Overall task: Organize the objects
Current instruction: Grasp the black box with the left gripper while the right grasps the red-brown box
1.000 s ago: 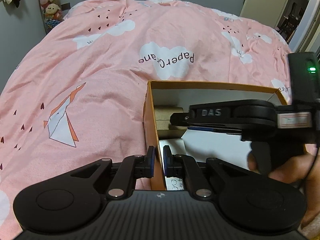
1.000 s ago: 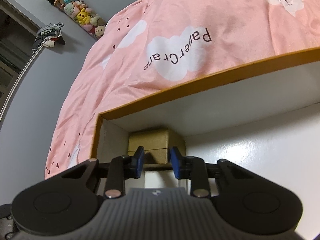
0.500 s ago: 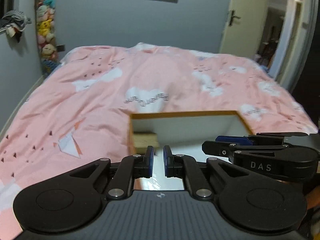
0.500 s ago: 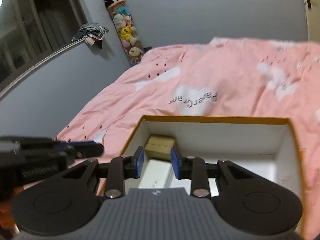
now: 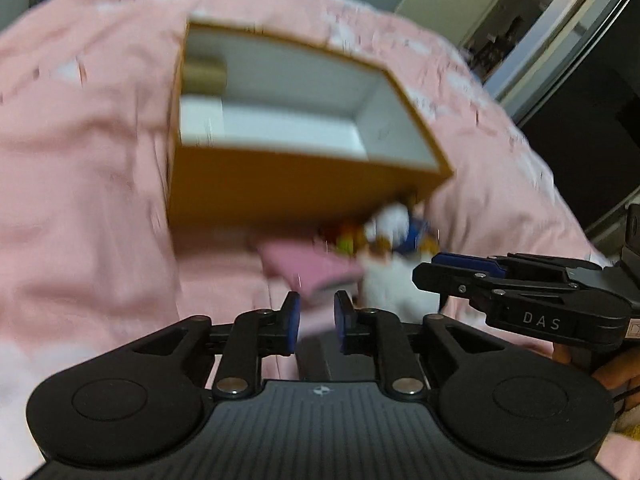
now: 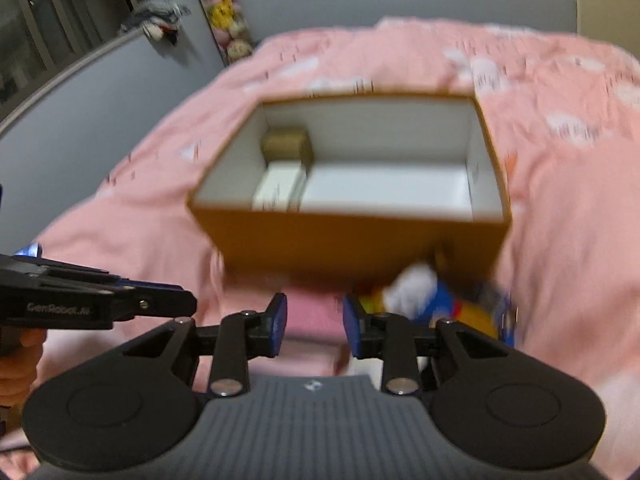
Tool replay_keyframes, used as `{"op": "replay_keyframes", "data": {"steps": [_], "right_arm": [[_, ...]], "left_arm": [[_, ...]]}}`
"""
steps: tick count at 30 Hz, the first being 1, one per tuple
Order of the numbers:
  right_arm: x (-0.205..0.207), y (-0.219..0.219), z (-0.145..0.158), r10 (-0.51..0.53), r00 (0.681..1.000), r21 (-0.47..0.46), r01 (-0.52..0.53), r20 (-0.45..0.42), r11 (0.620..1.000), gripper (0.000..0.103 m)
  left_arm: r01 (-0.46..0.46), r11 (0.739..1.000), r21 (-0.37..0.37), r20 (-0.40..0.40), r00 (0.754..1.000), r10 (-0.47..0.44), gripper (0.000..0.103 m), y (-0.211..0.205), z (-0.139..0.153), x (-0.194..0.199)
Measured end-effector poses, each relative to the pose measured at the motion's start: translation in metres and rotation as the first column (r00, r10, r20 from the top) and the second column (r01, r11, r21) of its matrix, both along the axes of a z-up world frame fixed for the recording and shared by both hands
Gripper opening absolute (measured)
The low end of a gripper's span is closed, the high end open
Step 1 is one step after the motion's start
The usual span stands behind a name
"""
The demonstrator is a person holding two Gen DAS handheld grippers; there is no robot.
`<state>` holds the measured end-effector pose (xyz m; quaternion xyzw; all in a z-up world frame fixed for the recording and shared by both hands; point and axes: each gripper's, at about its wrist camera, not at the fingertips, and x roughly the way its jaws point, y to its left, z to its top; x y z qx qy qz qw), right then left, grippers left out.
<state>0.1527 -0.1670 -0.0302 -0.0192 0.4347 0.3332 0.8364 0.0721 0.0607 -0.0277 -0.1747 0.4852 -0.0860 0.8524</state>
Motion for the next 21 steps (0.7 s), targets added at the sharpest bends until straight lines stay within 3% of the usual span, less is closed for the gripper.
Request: {"op": "replay_keyframes", "data": {"steps": [3,8,10,13,15,21], "right_arm": [[-0.01,-0.001,-0.015,-0.003,0.998,-0.033,0.001,-0.055,0.999,0.033],[-0.024,-0.001,-0.027,0.013,0.997,-0.073,-0.018,-0.072,0.997,0.035],[-0.027,-0.002,-0.027,-0.007,0.999,-0.116,0.003,-0.034,0.993,0.036],[-0.025,-0.009,-0.027,-0.038,0.999,-0.127,0.034,-0.029,0.991,0.048],[-0.025,-0.015,-0.029,-0.041,0.999,-0.142,0.036,-0.035,0.989,0.05],[-0.021,-0.022,-0.048,-0.047,0.99,-0.173,0.024,-0.134,0.985,0.051]], "left_arm": [[0.029,0.999,-0.022,-0.041,0.999,-0.03,0.025,-0.01,-0.011,-0.005],[0.012,0.999,-0.04,-0.063,0.998,-0.014,0.05,-0.013,-0.022,-0.011],[-0.004,0.999,-0.052,-0.079,0.997,0.0,0.053,-0.012,-0.027,-0.014],[-0.015,0.994,-0.105,-0.108,0.994,0.004,0.057,-0.009,-0.036,-0.017],[-0.012,0.992,-0.126,-0.121,0.993,-0.003,0.058,-0.01,-0.041,-0.017],[-0.032,0.988,-0.15,-0.201,0.98,0.001,0.06,-0.014,-0.062,-0.008]]}}
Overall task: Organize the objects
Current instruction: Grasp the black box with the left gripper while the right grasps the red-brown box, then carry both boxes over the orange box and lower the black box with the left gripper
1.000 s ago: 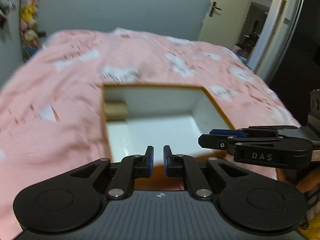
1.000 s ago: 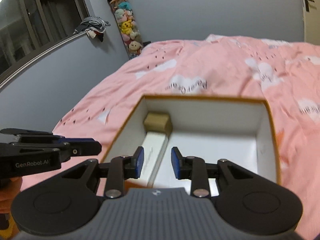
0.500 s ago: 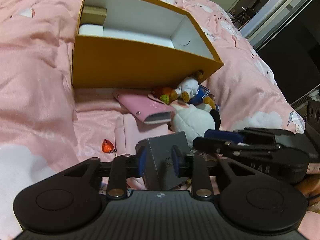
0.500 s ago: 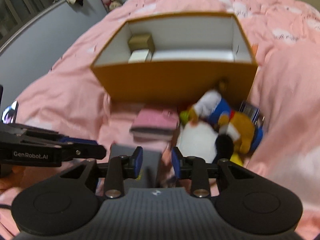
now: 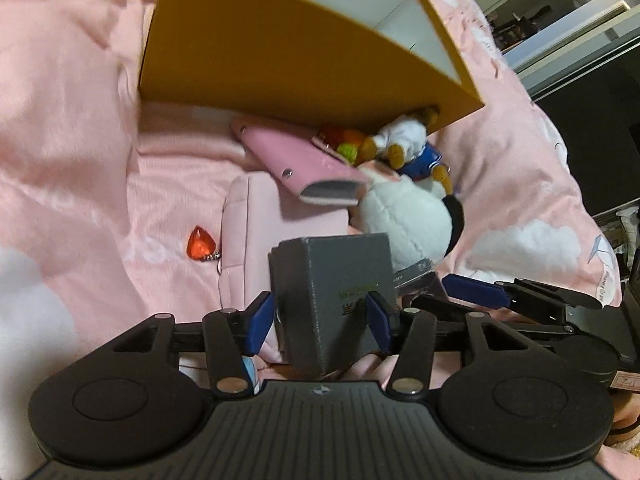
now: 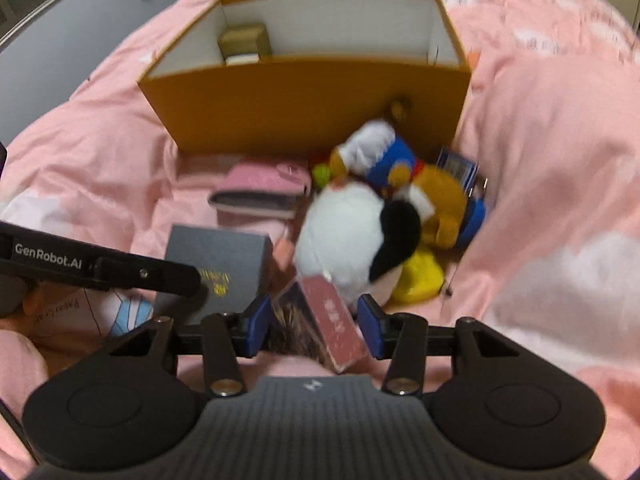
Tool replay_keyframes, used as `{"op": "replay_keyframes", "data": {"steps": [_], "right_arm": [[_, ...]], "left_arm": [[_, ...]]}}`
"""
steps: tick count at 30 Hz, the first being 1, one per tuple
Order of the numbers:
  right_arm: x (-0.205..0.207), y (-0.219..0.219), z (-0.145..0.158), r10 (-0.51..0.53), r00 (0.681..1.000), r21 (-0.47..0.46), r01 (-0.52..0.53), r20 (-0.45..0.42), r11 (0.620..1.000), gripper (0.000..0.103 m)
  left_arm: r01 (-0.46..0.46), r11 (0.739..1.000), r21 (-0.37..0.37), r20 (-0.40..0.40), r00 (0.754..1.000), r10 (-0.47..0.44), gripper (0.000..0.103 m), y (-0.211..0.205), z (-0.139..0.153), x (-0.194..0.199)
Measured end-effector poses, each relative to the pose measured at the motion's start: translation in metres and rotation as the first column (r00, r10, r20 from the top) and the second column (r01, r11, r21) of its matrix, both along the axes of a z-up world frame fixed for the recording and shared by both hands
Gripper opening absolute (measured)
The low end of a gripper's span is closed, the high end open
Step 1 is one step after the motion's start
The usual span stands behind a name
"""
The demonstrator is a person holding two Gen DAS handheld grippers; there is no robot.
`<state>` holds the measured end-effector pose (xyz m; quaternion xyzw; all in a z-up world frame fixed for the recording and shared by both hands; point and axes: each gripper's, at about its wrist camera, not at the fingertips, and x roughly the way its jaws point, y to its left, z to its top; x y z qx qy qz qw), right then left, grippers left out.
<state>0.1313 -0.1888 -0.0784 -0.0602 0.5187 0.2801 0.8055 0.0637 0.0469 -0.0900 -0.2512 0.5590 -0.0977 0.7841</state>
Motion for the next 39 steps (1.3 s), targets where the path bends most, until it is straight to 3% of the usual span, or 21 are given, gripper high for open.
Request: {"op": "replay_keyframes", "data": {"steps": [14,17,20,23,29,35,39], "right_arm": [[0.012,-0.003,-0.025,-0.014,0.994,0.01,0.015,-0.107,1.0,0.05],[0.01,-0.002,-0.023,-0.01,0.995,0.005,0.01,-0.099,1.0,0.048],[0.007,-0.001,-0.018,0.004,0.997,0.003,-0.004,-0.081,1.0,0.041],[0.004,0.001,-0.013,0.027,0.998,0.007,-0.027,-0.064,1.0,0.034],[0.003,-0.003,-0.001,0.049,0.997,0.067,-0.045,-0.065,0.997,0.024],[0.002,-0.005,0.022,0.071,0.997,0.091,-0.072,0.01,0.993,0.024],[0.009,-0.014,0.042,0.052,0.998,0.161,-0.056,0.032,0.985,0.024]], "left_arm": [[0.003,0.999,-0.039,-0.031,1.0,-0.005,0.075,-0.008,-0.016,0.021],[0.001,0.999,-0.043,-0.022,1.0,-0.002,0.069,-0.008,-0.016,0.02],[0.0,1.0,-0.009,0.029,1.0,0.0,0.054,-0.01,-0.005,0.016],[0.015,0.999,0.033,0.077,0.997,-0.017,0.049,-0.014,0.007,0.011],[0.017,0.999,0.051,0.133,0.991,-0.024,0.044,-0.01,0.025,0.004],[0.013,0.999,0.042,0.171,0.985,-0.02,0.044,-0.003,0.04,0.001],[-0.017,0.999,0.039,0.192,0.981,0.009,0.044,0.005,0.051,0.002]]}}
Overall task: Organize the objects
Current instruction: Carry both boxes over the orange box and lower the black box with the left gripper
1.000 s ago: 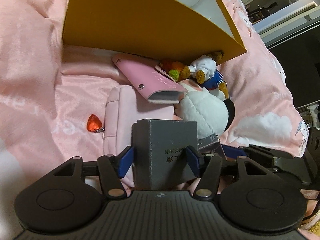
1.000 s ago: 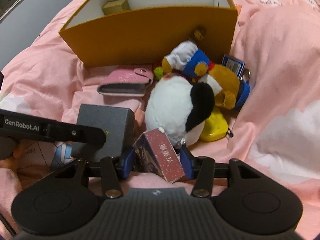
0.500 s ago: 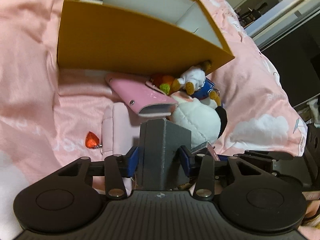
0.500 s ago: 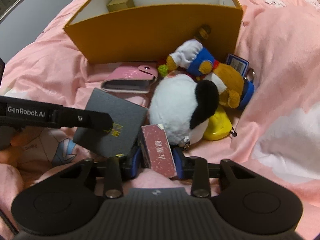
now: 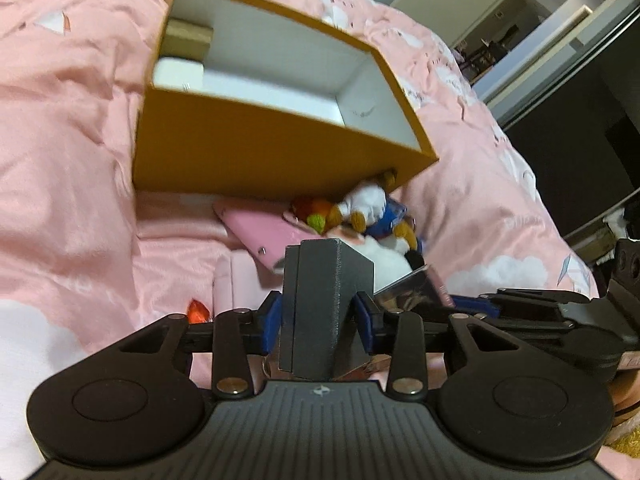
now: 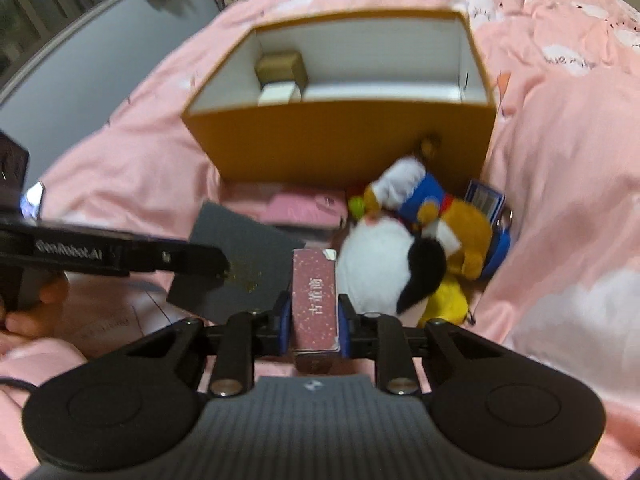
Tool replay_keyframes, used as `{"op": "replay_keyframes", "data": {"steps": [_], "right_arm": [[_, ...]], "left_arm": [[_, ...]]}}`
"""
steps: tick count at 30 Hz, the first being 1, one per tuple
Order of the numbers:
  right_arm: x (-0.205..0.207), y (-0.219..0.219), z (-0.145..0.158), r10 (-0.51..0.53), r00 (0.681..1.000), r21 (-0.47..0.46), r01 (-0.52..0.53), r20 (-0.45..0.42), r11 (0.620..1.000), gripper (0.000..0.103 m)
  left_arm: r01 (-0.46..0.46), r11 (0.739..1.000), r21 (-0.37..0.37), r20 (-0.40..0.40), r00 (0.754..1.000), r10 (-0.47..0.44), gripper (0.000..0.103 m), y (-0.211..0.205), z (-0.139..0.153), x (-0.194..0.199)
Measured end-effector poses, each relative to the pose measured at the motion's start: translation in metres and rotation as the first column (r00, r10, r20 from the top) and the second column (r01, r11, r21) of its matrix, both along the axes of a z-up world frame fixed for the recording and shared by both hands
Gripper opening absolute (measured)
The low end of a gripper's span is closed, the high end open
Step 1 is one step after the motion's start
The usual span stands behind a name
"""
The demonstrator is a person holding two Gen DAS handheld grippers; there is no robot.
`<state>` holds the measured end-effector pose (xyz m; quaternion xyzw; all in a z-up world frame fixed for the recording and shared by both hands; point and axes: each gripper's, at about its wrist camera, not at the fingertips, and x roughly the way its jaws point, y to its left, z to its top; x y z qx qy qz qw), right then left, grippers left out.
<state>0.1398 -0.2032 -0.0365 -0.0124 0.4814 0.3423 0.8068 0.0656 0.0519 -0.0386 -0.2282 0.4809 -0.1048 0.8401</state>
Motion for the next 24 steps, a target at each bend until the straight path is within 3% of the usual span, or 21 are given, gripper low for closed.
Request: {"op": "replay_keyframes", "data": {"steps": [7,16,21,24], "right_arm": [[0.022,0.004,0.04,-0.023,0.995,0.095,0.014,0.101,0.995,0.024],[0.059,0.031,0.088,-0.066,0.958,0.179,0.016,0.278,0.984,0.024],[0.087,0.048,0.089,-0.127,0.94,0.216,0.059,0.317,0.975,0.024],[0.106,0.063,0.077,-0.148,0.933,0.18,0.092,0.328,0.979,0.024]], "left_arm": [[-0.05,0.998,0.022,0.111,0.993,0.047,0.044,0.01,0.04,0.006],[-0.123,0.989,0.08,0.291,0.952,0.094,0.044,0.017,0.096,0.037],[-0.193,0.97,0.147,0.336,0.932,0.135,0.044,0.021,0.098,0.067],[-0.204,0.962,0.182,0.307,0.941,0.142,0.044,0.021,0.083,0.093]]}}
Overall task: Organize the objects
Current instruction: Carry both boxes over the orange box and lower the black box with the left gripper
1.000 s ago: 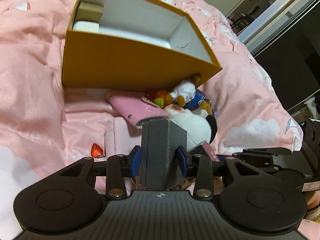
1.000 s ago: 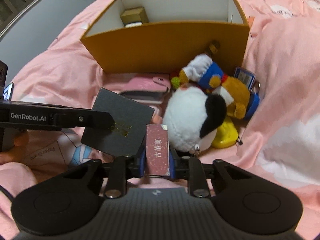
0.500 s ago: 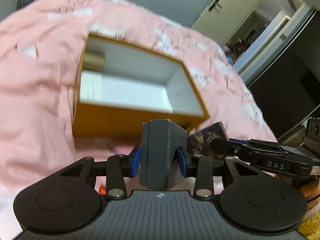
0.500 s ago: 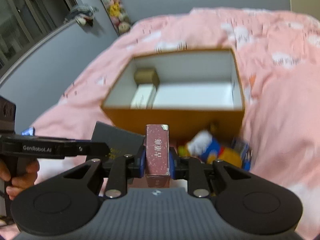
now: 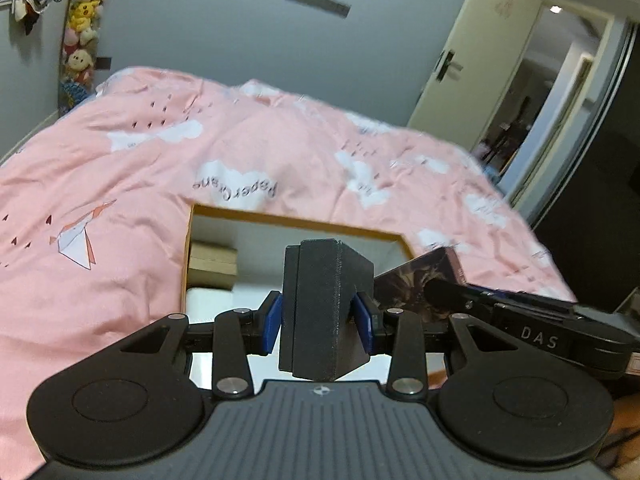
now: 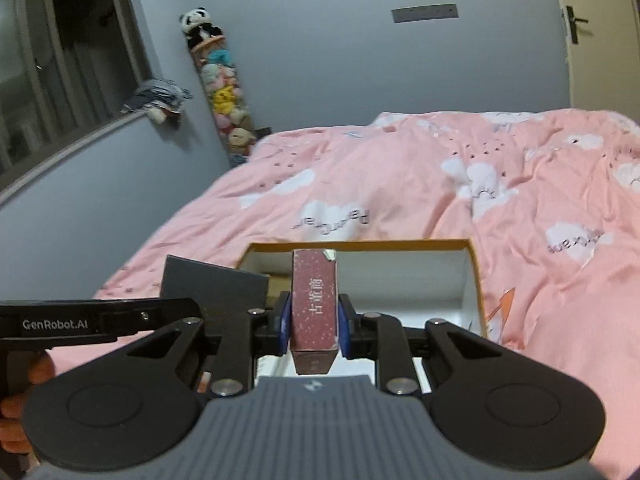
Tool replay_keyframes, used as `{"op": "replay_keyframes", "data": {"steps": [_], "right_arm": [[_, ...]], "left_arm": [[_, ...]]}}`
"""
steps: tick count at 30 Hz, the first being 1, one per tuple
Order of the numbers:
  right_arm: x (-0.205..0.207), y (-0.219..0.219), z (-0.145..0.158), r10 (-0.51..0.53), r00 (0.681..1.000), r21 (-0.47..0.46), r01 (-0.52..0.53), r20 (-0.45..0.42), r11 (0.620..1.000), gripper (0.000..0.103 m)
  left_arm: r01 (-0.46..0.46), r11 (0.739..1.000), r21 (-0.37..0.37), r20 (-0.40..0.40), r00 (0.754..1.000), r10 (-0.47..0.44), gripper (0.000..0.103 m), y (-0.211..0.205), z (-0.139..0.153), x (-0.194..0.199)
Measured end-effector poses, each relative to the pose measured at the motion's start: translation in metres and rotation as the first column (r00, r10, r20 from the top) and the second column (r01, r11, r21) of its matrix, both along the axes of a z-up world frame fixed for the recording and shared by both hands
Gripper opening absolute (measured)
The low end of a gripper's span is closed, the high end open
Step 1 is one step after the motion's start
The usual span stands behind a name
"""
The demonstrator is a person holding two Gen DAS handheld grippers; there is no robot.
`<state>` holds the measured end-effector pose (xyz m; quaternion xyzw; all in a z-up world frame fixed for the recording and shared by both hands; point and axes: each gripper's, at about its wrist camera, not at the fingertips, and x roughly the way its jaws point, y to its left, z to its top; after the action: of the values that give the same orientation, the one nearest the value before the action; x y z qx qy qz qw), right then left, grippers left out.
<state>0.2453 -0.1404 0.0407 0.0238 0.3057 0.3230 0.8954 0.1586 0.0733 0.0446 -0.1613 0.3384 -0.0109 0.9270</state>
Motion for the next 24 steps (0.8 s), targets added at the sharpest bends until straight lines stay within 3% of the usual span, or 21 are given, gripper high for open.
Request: {"op": "replay_keyframes", "data": {"steps": [11,24], "right_arm": [[0.04,0.018,-0.054,-0.049,0.992,-0.09,0.038,-0.12,0.995,0.024],[0.052,0.02,-0.082,-0.051,0.98,-0.118,0.029,-0.191,0.993,0.024]], "left_arm": [[0.021,0.993,-0.119,-0.233,0.971,-0.048,0.044,0.008,-0.078,0.051],[0.049,0.994,-0.097,-0.37,0.926,-0.082,0.044,0.004,-0.112,0.066]]}}
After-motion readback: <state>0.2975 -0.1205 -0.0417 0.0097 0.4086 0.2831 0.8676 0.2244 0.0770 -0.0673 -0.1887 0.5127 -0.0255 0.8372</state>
